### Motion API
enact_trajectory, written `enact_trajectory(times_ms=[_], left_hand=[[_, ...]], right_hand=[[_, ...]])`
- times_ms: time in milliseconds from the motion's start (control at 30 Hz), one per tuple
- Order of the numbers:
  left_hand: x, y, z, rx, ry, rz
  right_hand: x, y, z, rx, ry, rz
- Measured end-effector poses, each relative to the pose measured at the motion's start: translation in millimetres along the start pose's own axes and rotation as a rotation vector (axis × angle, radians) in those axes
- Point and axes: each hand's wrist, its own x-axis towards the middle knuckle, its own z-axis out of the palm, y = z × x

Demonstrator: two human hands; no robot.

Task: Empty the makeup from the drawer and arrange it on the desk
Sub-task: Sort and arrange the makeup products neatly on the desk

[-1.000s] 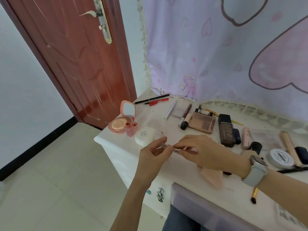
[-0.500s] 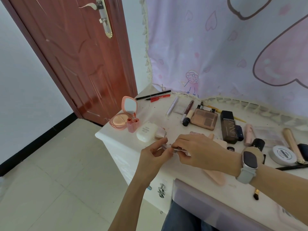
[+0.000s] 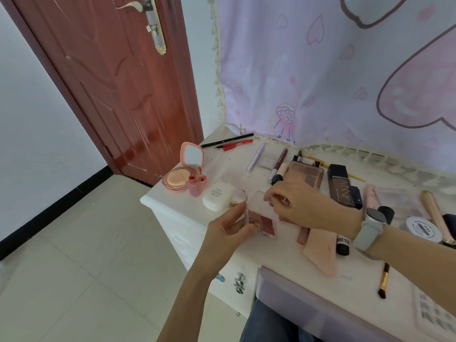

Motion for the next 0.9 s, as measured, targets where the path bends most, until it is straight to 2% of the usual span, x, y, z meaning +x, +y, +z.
enact_trajectory(times_ms=[167, 300, 400, 500, 767, 900], left_hand=[[0.8, -4.2, -11.1, 0.207, 0.063, 0.054], [-2.7, -1.6, 2.9, 0.457, 0.180, 0.116], [-2.5, -8.6, 12.2, 0.695, 0.207, 0.199], [-0.6, -16.9, 16.1, 0.835, 0.202, 0.220], [8.7, -24.7, 18.0, 0.846, 0.293, 0.298], [10.9, -28.4, 16.6, 0.857, 0.306, 0.324]], right_hand=[[13.2, 8.9, 1.9, 0.184, 0.020, 0.146], [24.3, 11.1, 3.4, 0.218, -0.027, 0.215], [30.8, 15.6, 5.9, 0.247, -0.029, 0.256], [34.6, 17.1, 8.0, 0.221, -0.024, 0.270], [42.1, 22.3, 8.9, 0.078, 0.053, 0.234], [47.6, 31.0, 13.2, -0.070, 0.197, 0.205]])
